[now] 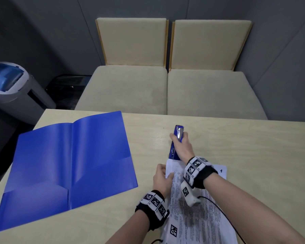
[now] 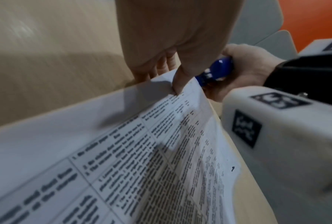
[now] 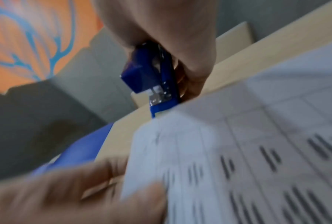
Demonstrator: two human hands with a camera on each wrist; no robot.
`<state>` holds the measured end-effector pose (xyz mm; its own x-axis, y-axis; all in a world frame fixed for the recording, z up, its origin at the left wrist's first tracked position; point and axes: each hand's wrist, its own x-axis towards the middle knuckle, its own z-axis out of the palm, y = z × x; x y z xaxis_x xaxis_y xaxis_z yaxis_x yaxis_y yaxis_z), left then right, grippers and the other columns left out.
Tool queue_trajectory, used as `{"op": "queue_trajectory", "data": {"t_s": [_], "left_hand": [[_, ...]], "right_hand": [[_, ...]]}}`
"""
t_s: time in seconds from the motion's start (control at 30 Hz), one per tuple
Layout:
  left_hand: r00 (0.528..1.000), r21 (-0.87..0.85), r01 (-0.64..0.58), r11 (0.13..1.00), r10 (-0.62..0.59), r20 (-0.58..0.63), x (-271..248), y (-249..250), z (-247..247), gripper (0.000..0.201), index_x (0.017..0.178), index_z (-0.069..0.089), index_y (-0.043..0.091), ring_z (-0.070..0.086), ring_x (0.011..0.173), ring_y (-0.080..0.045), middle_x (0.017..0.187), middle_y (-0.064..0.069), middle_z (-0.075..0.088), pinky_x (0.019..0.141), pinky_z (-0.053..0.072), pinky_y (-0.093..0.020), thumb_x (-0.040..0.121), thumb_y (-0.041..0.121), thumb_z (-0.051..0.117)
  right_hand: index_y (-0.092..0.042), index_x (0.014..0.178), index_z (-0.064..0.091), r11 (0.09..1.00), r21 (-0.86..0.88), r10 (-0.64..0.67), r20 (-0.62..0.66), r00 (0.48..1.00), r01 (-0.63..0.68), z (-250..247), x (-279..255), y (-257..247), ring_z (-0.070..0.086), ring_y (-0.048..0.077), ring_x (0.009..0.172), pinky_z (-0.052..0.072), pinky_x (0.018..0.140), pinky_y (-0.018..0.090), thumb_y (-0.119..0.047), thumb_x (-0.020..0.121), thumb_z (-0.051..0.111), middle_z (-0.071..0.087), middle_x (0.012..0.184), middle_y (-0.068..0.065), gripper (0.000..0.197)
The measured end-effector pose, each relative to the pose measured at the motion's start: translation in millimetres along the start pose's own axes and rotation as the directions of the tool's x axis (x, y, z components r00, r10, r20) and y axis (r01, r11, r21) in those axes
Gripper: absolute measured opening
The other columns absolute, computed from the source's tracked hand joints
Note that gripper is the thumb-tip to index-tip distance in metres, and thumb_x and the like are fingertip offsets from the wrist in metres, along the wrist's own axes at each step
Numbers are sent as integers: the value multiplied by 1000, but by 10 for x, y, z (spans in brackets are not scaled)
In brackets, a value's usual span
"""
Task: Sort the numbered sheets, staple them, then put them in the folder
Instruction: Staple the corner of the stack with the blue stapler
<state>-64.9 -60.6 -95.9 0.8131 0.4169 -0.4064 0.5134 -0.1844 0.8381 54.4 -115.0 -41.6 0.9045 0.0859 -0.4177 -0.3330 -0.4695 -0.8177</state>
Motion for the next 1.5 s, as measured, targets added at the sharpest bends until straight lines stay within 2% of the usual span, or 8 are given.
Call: {"op": "queue_trajectory", "data": {"t_s": [0.1,0.3,0.47,0.6,0.7,0.87,1.27,1.5], "left_hand": [[999,-34,-21,999,23,43,-12,-46,-35,14,98,46,16,54,73,-4,82,11,56,59,40,-8,89,7,53],[991,-97,17,995,-4,133,-39,-109,-126,14,106,42,13,56,91,-20,94,2,57,85,46,-34,94,9,47],[990,-115,43,992,-27,136,-23,-97,-108,14,107,42,13,58,92,-20,96,1,58,86,46,-34,94,10,47],[993,-123,41,992,-26,117,-37,-88,-94,15,108,41,14,56,89,-21,94,2,57,83,45,-32,94,9,47],[992,-134,62,989,-47,113,-75,-46,-81,17,110,40,16,58,95,-22,101,-1,58,89,47,-37,95,10,45],[989,-145,97,985,-79,126,-96,5,-53,19,112,39,19,61,101,-29,109,-8,61,94,49,-48,95,13,43],[990,76,99,992,-106,98,-184,118,6,37,136,26,9,52,86,-26,99,-10,56,75,39,-32,101,22,27],[994,150,87,985,-97,60,-178,101,49,39,140,24,16,58,85,-31,94,-12,60,70,38,-31,102,23,27]], "right_hand": [[-17,100,45,962,-265,-89,-56,994,71,-229,200,-27,57,32,93,46,83,39,-61,80,53,59,100,11,49],[-20,118,44,463,-875,-185,62,981,143,-548,422,307,46,30,110,38,91,42,-66,76,55,48,118,11,63],[-26,124,40,494,-859,-178,52,983,135,-566,406,376,42,28,112,35,93,43,-76,72,47,42,120,7,73],[-26,138,36,757,-646,-267,-160,950,104,-905,5,520,34,27,129,26,104,48,-45,94,44,37,139,7,49],[-14,136,46,966,-199,45,-489,871,-162,-1230,-438,1007,37,30,132,27,109,45,-16,98,40,41,143,11,38],[-3,132,51,972,109,234,-313,921,-210,-1101,-778,1253,47,27,127,33,107,33,-8,97,40,51,138,12,37],[-23,131,56,953,-81,252,-330,910,-294,-962,-719,1311,50,34,116,39,107,41,-27,92,47,45,129,14,40],[-36,147,17,897,-409,80,-220,972,-167,-1073,-783,1157,54,37,107,40,93,40,-33,95,39,40,130,14,57]]}}
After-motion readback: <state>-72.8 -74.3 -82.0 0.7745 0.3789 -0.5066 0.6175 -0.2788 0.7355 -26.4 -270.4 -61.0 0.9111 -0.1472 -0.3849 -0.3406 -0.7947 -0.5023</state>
